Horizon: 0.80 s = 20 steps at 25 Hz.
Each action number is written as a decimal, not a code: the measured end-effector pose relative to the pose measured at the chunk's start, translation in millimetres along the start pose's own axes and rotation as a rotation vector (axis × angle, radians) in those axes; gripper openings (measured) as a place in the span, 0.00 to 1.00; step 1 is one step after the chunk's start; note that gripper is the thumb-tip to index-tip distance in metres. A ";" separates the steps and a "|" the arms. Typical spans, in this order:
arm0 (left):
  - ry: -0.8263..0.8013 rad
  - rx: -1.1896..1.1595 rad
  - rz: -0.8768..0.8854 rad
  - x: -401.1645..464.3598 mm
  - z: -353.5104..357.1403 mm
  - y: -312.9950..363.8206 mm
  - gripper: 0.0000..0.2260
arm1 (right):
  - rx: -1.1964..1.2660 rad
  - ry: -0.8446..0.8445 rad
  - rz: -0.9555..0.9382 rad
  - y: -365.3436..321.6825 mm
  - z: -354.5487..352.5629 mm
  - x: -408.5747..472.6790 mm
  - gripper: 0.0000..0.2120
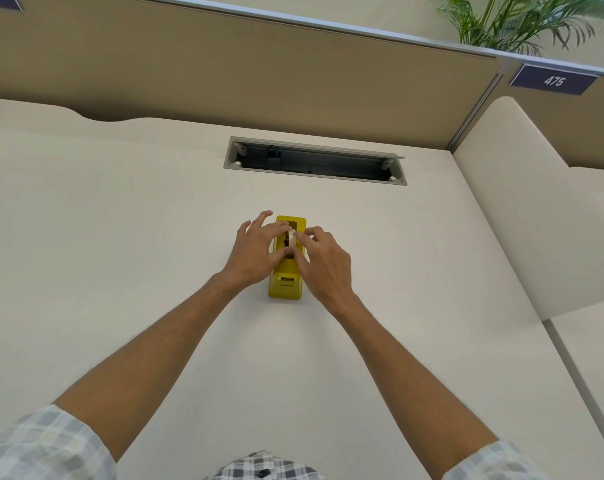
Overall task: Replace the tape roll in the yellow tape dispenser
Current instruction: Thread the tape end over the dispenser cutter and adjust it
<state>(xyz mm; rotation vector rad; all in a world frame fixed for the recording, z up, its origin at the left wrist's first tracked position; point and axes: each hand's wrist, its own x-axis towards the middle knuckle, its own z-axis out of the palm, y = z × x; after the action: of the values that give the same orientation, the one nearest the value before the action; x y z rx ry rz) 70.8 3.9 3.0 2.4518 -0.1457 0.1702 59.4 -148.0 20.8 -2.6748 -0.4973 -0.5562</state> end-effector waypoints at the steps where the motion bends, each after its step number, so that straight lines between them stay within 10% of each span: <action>1: -0.008 0.005 0.003 0.2 -0.6 -0.3 0.19 | -0.007 0.002 -0.023 1.6 0.0 3.0 0.05; 13: -0.104 0.081 0.007 5.4 -3.8 -1.3 0.20 | -0.173 0.042 -0.400 19.1 -1.3 15.0 0.03; 20: -0.102 0.061 0.007 3.9 -4.8 -1.1 0.20 | -0.142 -0.062 -0.298 17.3 3.5 20.9 0.03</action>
<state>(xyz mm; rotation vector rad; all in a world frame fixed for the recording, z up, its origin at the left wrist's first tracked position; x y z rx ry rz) 74.4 7.6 6.7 2.5221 -0.1958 0.0526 85.5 -156.2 22.2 -2.7760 -0.9166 -0.6119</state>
